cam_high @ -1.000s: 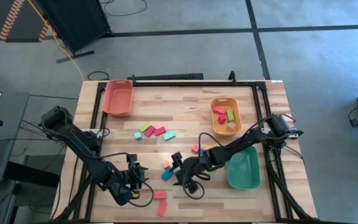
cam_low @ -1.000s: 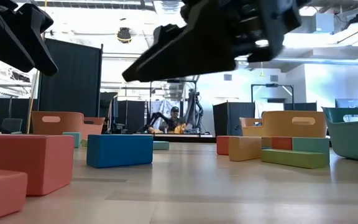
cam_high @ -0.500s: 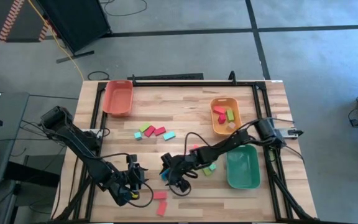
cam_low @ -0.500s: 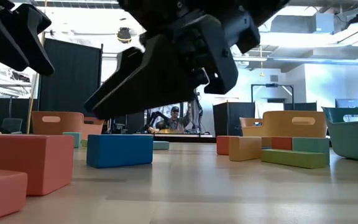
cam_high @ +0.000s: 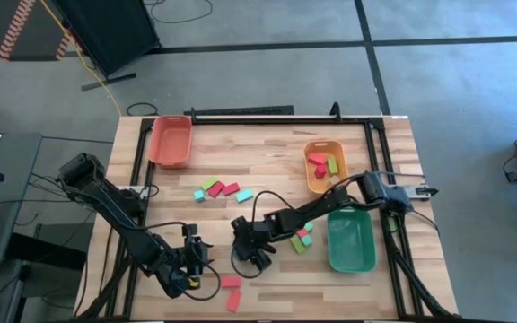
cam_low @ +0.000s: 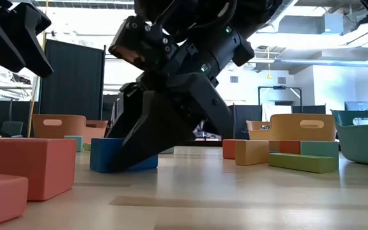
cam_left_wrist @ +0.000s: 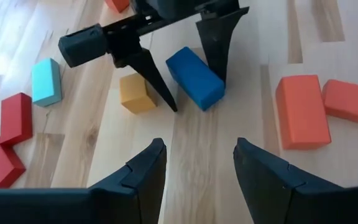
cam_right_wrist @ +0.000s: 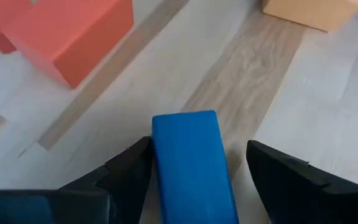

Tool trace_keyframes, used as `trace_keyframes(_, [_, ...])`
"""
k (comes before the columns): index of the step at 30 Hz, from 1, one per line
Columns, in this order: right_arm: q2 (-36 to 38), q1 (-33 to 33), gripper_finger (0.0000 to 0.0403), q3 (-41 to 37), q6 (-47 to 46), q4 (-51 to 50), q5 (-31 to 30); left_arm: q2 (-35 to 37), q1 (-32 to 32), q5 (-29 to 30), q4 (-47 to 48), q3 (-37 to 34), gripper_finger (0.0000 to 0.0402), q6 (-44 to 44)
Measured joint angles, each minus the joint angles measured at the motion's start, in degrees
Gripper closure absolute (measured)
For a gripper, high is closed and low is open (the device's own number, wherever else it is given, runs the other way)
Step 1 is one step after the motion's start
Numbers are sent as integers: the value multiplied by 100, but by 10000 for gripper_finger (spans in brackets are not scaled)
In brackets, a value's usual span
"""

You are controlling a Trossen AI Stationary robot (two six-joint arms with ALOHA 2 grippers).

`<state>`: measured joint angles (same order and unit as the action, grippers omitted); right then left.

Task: Sort blocks by size
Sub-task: Put the large rectangular dark blue block into the yellow bin

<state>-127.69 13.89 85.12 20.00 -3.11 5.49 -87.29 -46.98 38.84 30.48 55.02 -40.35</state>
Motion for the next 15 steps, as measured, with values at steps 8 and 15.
trace_keyframes(8, [14, -9, 174, 11, 1, -420, -21, 0, 0, -3, 7, 0, 223, 1])
trace_keyframes(15, [63, 35, 246, 11, 1, -622, 49, 0, 0, -6, 7, 0, 223, -25])
